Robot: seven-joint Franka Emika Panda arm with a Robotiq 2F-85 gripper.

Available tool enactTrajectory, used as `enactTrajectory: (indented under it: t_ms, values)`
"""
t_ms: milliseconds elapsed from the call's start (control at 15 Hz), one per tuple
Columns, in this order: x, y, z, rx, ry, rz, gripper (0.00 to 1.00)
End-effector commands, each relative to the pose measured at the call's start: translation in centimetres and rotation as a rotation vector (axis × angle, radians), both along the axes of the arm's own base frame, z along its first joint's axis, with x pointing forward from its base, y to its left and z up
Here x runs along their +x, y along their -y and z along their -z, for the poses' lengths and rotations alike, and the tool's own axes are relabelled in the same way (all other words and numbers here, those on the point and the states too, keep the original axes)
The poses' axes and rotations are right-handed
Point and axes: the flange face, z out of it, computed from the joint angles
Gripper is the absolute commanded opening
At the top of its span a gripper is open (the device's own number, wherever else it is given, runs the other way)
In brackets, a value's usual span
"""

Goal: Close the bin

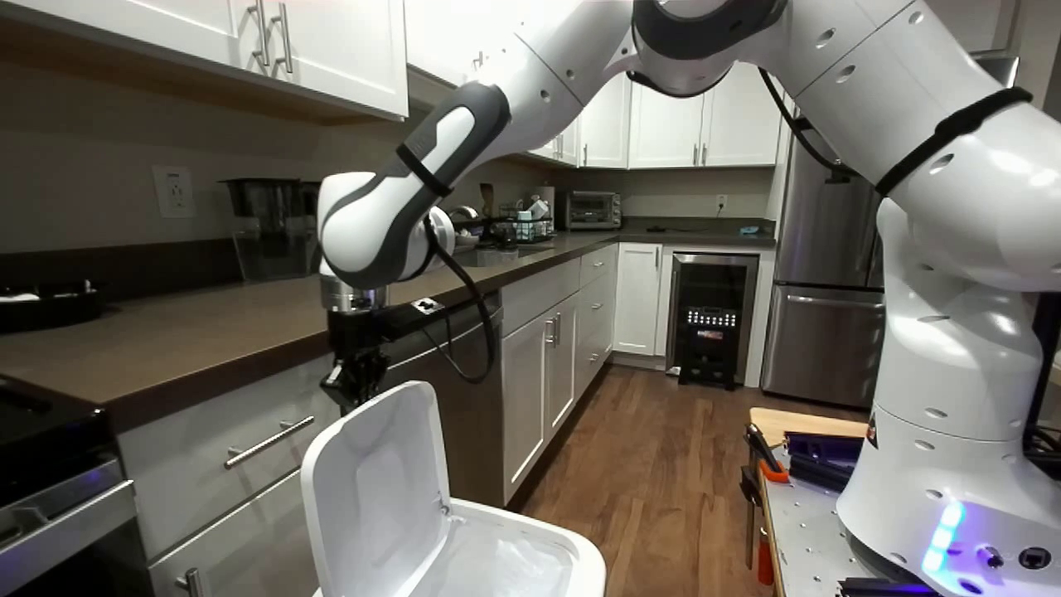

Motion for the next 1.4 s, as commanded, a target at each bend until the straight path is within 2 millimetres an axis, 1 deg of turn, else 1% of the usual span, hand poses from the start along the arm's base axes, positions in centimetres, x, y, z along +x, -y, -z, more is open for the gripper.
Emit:
enactTrajectory:
  t_ms: [0, 67, 133, 333, 467, 600, 733, 1000, 1333]
  values:
    - [-1.6, 0.9, -0.2, -0.017, -0.089, 0.028, 0.08]
    - [-2.1, 1.1, -0.1, -0.013, -0.108, 0.030, 0.07]
    - [-2.8, 1.6, 0.2, -0.003, -0.123, 0.036, 0.08]
    - [-5.3, 3.0, 2.0, 0.006, -0.178, 0.066, 0.07]
    - [-7.3, 4.2, 3.6, 0.017, -0.208, 0.091, 0.07]
    - [-9.8, 5.2, 5.8, 0.051, -0.252, 0.121, 0.07]
    - [-12.0, 5.4, 7.9, 0.106, -0.270, 0.153, 0.07]
    - [-15.7, 4.3, 12.7, 0.197, -0.239, 0.175, 0.07]
    - [-19.4, 1.6, 18.5, 0.220, -0.272, 0.103, 0.07]
